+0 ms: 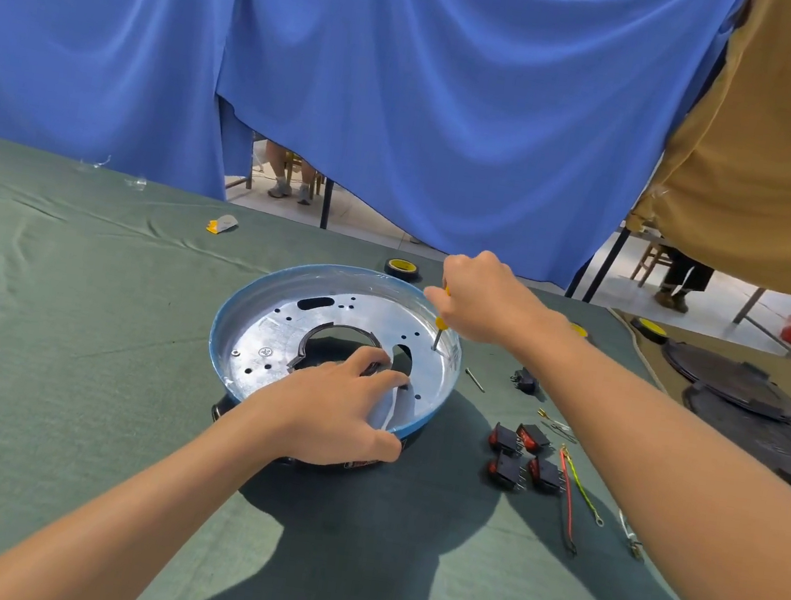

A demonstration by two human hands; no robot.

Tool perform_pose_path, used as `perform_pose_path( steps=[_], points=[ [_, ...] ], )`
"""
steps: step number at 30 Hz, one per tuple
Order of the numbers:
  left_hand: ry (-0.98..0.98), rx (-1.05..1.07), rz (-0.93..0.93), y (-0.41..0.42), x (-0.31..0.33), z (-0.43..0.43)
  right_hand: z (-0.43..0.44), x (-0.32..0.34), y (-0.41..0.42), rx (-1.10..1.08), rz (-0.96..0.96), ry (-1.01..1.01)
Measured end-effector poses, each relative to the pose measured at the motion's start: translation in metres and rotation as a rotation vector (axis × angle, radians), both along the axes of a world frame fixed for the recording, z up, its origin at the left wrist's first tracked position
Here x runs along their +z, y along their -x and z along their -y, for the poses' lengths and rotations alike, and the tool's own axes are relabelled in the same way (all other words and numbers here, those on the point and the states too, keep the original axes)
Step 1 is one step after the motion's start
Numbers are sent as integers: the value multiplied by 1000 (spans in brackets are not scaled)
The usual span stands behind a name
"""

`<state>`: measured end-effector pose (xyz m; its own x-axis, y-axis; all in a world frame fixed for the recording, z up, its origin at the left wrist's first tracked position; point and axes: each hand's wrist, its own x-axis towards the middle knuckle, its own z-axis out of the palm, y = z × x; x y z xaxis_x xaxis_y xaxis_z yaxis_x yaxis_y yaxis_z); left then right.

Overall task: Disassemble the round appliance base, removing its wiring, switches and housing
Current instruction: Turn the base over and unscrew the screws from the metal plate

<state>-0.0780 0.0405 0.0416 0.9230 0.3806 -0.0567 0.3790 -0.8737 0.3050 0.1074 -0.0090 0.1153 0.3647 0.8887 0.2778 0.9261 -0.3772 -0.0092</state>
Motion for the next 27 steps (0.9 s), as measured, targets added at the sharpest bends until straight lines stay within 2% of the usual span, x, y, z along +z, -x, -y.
perform_pose_path(
  steps=[4, 11, 13, 16, 17, 23, 27],
  points=[
    [29, 3, 0, -1, 2, -1, -3, -1, 6, -48, 41, 10],
    [-21, 7, 86, 9, -5, 3, -3, 12, 9, 35, 154, -76],
    [-9, 15, 63, 7, -4, 3, -1, 5, 6, 79, 138, -12],
    [-20, -8, 59, 6, -3, 2, 2, -6, -1, 181, 83, 232],
    [-22, -13, 59, 6, -4, 2, 2, -8, -2, 198, 76, 254],
    [11, 10, 84, 7, -3, 1, -3, -1, -2, 151, -6, 200],
    [20, 12, 116, 9, -4, 2, -2, 17, 5, 82, -24, -14]
  ],
)
